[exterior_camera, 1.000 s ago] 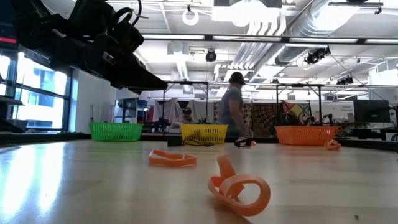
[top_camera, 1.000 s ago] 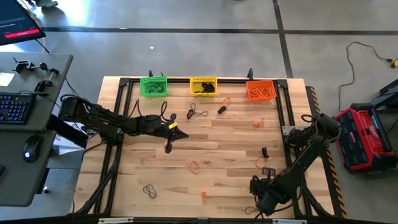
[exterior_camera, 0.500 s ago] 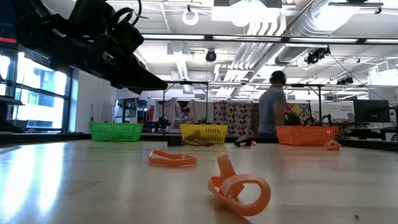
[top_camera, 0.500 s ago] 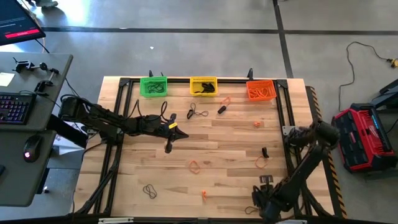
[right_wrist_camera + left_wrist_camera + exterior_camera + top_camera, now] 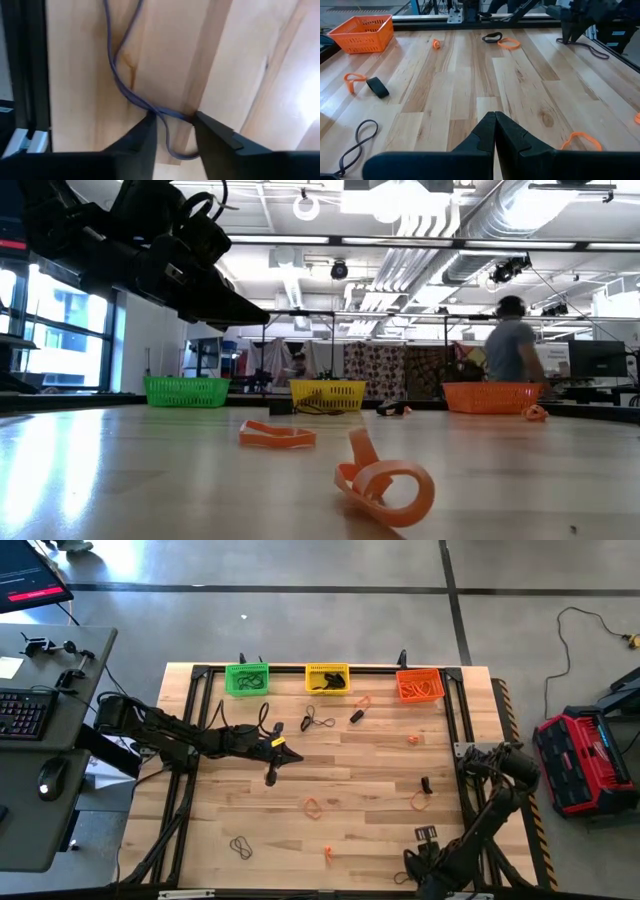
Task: Sort rubber bands into baskets
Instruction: Put the purple rubber band into the green bin
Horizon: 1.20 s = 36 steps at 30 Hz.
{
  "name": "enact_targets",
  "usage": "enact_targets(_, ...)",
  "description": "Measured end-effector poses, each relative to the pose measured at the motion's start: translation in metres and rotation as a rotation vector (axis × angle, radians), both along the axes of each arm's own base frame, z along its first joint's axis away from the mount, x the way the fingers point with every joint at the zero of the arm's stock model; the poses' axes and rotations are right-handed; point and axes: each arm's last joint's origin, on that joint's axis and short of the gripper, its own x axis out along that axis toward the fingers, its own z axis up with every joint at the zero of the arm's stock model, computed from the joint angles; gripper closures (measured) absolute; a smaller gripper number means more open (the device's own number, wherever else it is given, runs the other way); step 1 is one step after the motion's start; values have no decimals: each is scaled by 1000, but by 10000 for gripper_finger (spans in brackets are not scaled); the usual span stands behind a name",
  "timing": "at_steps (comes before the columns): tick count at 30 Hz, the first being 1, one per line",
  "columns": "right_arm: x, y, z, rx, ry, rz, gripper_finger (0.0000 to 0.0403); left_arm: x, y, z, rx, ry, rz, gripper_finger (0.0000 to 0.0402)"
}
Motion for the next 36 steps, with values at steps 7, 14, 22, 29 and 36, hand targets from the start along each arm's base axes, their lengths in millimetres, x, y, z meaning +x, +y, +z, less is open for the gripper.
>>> enact_targets(7, 3, -5, 0, -30, 11, -31, 395, 0, 0, 0, 0, 0, 0, 402)
enact_targets(14, 10, -23, 7, -124, -25, -131, 400, 0, 0, 0, 0, 0, 1, 402)
enact_targets(22, 27, -53, 42, -255, -331, -206, 402, 0, 0, 0, 0, -5, 1, 401)
enact_targets(29, 55, -87, 54, -417, -475, -224, 402, 1, 0, 1, -3, -16, 14, 389)
enact_targets(36, 89, -119, 53, -482, -555, -276, 403, 0, -7, 2, 25, -17, 62, 338)
